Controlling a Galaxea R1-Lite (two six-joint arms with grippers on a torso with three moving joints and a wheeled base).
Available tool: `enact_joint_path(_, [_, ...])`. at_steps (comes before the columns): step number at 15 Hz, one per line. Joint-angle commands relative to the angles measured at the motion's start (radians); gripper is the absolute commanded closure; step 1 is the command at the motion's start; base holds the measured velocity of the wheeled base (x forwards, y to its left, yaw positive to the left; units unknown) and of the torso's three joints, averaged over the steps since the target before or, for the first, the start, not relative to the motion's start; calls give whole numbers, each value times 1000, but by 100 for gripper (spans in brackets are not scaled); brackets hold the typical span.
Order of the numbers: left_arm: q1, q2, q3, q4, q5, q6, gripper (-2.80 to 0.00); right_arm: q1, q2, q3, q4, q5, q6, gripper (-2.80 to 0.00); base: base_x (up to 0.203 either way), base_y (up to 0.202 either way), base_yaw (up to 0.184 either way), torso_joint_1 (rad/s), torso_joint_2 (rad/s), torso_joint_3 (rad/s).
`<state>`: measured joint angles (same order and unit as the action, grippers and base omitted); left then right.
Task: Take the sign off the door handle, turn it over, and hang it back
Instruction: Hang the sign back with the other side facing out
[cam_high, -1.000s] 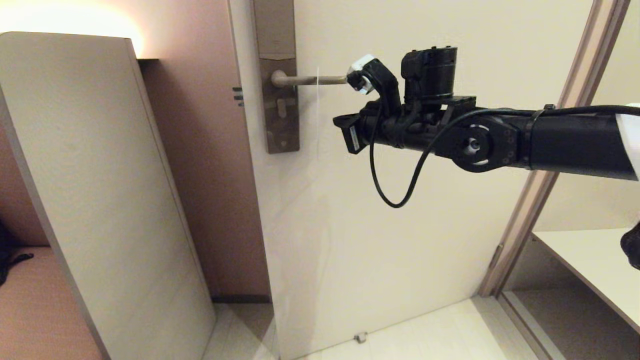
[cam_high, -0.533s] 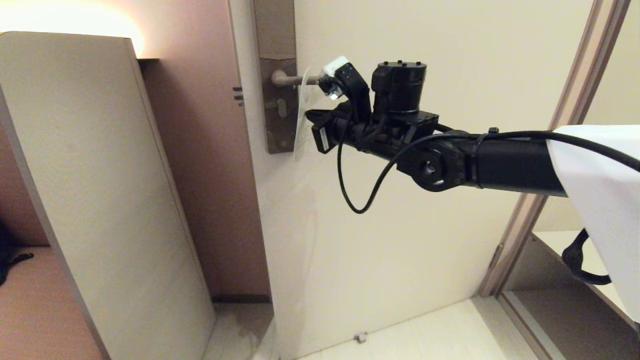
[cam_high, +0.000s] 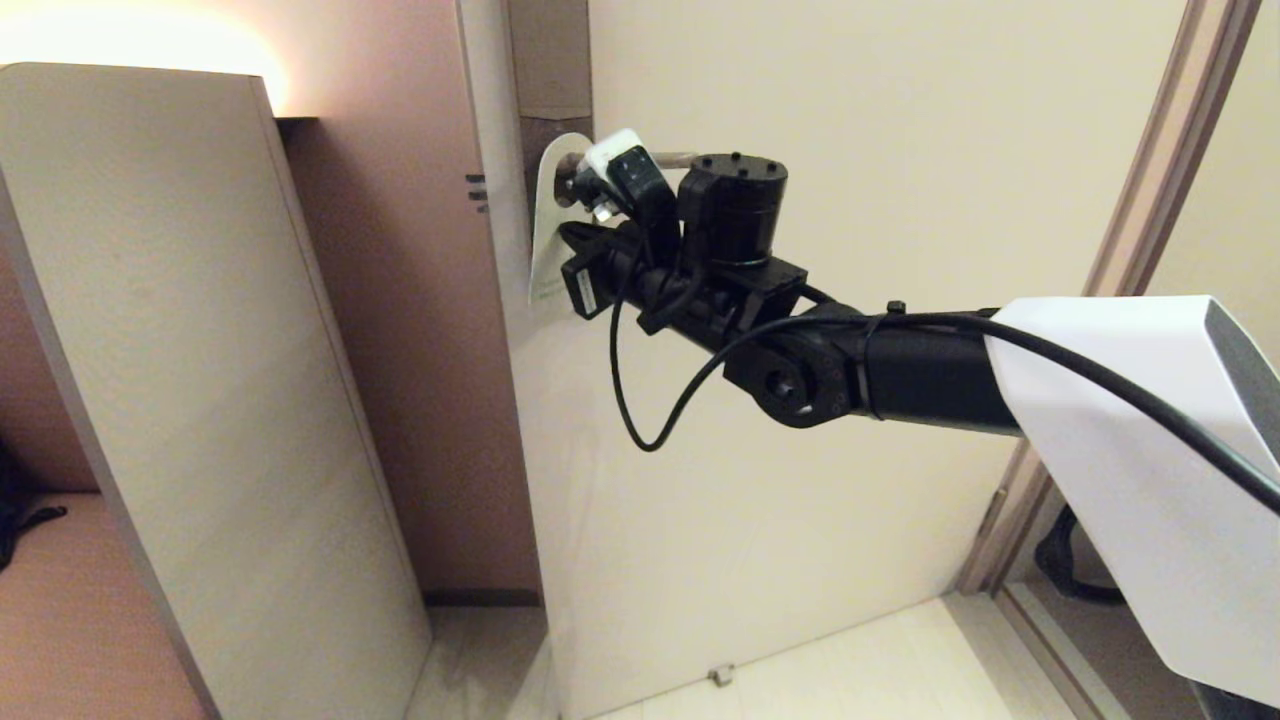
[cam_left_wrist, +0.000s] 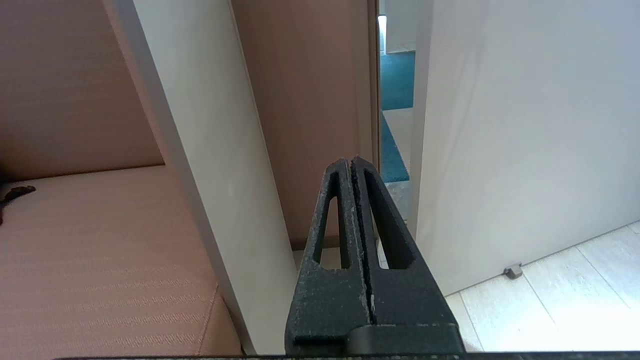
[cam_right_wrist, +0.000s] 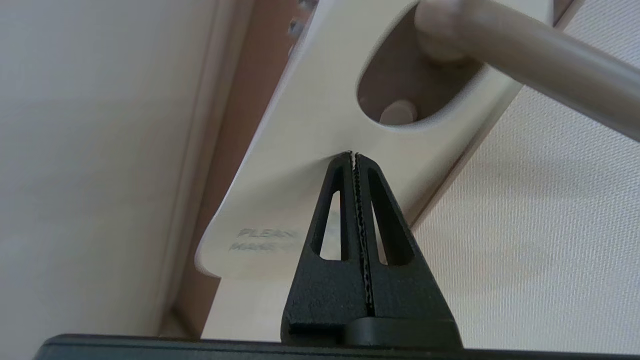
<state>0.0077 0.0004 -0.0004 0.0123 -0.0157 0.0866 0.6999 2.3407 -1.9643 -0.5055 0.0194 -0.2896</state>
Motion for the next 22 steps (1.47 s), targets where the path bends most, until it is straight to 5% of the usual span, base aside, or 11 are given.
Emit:
enact_joint_path(1, [1, 0, 0, 0, 0, 1, 0, 7, 27, 2, -37, -19, -2, 0, 0, 0, 0, 0, 0, 0])
enact_joint_path(13, [0, 0, 0, 0, -1, 1, 0, 18, 77, 10, -156, -112, -2, 0, 0, 0, 0, 0, 0, 0])
enact_joint_path(19, [0, 0, 0, 0, -1, 1, 0, 5, -120, 261, -153, -116, -1, 0, 0, 0, 0, 0, 0, 0])
enact_joint_path(22, [0, 0, 0, 0, -1, 1, 0, -68, -313, 444, -119, -138, -4, 0, 0, 0, 0, 0, 0, 0])
